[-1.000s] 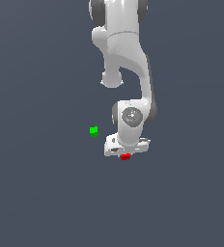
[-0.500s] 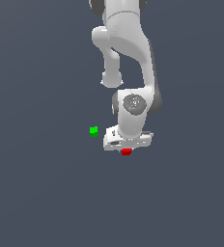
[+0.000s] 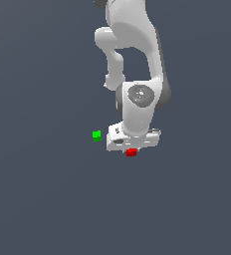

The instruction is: Stack the red cube on top of the green cube.

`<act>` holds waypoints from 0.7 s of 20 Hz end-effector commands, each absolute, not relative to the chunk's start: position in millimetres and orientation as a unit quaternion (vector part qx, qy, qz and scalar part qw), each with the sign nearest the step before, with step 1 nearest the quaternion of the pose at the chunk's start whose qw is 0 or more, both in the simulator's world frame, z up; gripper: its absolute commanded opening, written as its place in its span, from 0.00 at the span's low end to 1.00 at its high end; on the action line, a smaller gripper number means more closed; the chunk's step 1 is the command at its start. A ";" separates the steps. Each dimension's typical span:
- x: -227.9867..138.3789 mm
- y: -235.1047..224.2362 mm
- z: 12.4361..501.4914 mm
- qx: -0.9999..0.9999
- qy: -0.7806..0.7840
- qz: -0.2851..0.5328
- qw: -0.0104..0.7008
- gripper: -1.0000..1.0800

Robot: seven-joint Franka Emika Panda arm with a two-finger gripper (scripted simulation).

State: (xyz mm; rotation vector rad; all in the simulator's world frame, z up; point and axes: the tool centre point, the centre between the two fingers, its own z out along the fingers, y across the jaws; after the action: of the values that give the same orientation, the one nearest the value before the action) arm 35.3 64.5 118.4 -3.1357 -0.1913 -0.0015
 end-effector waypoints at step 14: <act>10.7 36.8 109.0 -0.998 -0.061 0.000 0.000 0.00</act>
State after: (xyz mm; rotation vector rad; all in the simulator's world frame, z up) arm 15.7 43.1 110.8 -3.1355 -0.1925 -0.0006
